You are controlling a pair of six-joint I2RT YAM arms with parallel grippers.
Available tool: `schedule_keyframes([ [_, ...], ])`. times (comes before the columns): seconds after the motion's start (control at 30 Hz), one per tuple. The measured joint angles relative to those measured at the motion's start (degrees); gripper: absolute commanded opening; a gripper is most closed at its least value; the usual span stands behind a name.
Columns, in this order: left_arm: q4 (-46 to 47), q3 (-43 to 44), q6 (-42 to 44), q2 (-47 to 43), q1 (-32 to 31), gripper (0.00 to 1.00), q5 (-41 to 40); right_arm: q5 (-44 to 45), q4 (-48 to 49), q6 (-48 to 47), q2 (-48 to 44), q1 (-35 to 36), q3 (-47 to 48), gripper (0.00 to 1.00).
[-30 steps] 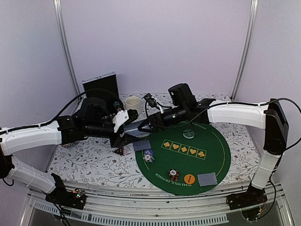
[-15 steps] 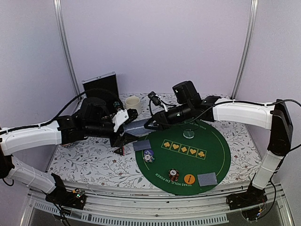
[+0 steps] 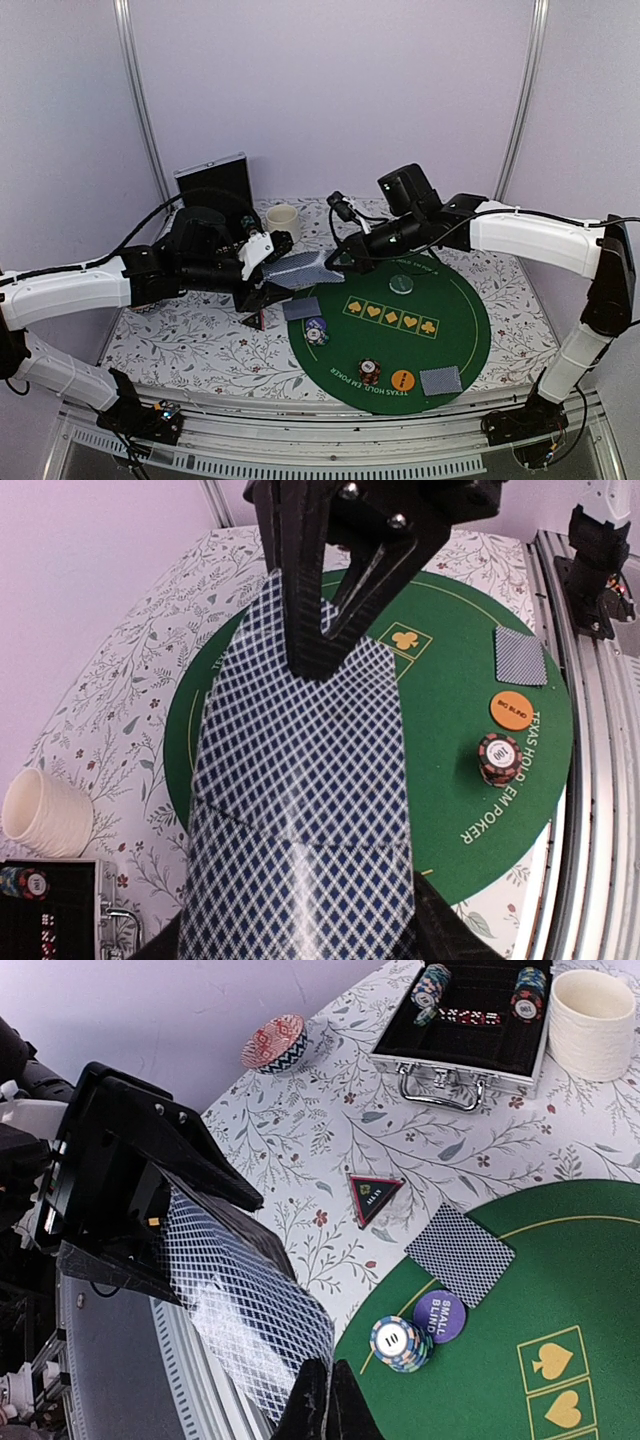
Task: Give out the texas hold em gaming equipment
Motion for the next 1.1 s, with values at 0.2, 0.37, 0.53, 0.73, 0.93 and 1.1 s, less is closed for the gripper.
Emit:
schedule_keyframes([
  [0.2,0.07,0.00,0.00,0.00,0.00,0.52,0.02,2.78,-4.59,-0.66,-2.93,-1.03,0.26,0.02],
  [0.37,0.09,0.00,0.00,0.00,0.00,0.52,-0.04,5.99,-9.38,-1.84,-4.66,-1.49,2.62,0.02],
  [0.53,0.11,0.00,0.00,0.00,0.00,0.52,-0.07,7.78,-13.35,-2.99,-7.37,-2.05,4.50,0.02],
  [0.73,0.11,0.00,0.00,0.00,0.00,0.52,-0.11,14.71,-19.17,-4.37,-8.68,-3.82,7.72,0.02],
  [0.93,0.11,0.00,0.00,-0.02,0.00,0.52,-0.11,16.28,-24.70,-11.23,-4.76,-6.88,8.92,0.02],
  [1.1,0.11,0.00,0.00,-0.35,0.00,0.52,-0.15,13.64,-29.49,-21.62,6.23,-6.95,14.73,0.02],
])
